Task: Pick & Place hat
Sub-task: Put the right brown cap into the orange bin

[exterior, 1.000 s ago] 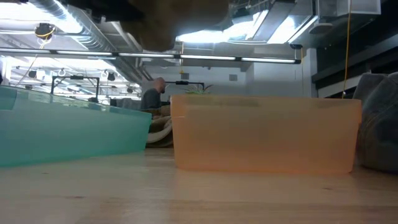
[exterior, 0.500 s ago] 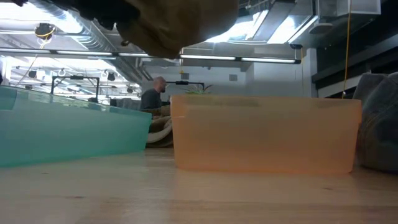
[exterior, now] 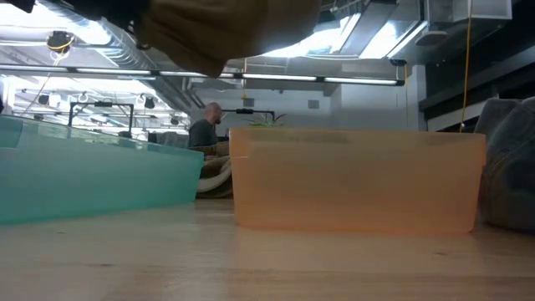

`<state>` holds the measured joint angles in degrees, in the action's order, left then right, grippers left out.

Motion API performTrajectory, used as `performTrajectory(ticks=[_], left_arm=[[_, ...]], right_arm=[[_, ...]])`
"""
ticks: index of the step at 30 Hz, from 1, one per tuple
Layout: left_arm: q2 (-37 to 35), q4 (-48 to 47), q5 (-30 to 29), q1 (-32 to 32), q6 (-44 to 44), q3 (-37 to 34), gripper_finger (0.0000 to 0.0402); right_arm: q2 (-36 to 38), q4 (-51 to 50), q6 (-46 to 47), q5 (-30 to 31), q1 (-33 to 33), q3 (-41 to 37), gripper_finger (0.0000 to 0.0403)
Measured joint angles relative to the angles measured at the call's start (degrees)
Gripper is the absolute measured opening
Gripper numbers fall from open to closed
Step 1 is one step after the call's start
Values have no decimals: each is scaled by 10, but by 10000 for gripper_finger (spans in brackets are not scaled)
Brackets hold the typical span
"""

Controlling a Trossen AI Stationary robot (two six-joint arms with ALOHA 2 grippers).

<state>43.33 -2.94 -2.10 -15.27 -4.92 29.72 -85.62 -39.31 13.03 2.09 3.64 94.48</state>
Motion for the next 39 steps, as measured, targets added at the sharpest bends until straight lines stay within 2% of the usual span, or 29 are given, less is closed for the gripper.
performTrajectory(ticks=[4,10,14,17,21,24,32,39], left_arm=[[-2,-3,3,0,20,0,30],[-4,-1,3,0,52,0,27],[-7,26,-6,0,101,-1,29],[-12,48,-6,1,159,-1,28],[-22,58,-4,14,249,10,28],[-28,58,3,27,286,25,29],[-31,57,1,70,303,53,29],[-31,59,-6,115,292,54,28]], right_arm=[[0,-1,0,15,0,0,73],[-2,-29,1,24,-1,0,158],[-7,-33,-16,45,-1,-1,209],[-16,-24,-43,46,-1,-1,232],[-37,24,-82,46,0,-1,241],[-59,65,-115,45,0,-1,239],[-112,140,-184,43,0,-1,226],[-122,177,-196,38,0,-1,226]])
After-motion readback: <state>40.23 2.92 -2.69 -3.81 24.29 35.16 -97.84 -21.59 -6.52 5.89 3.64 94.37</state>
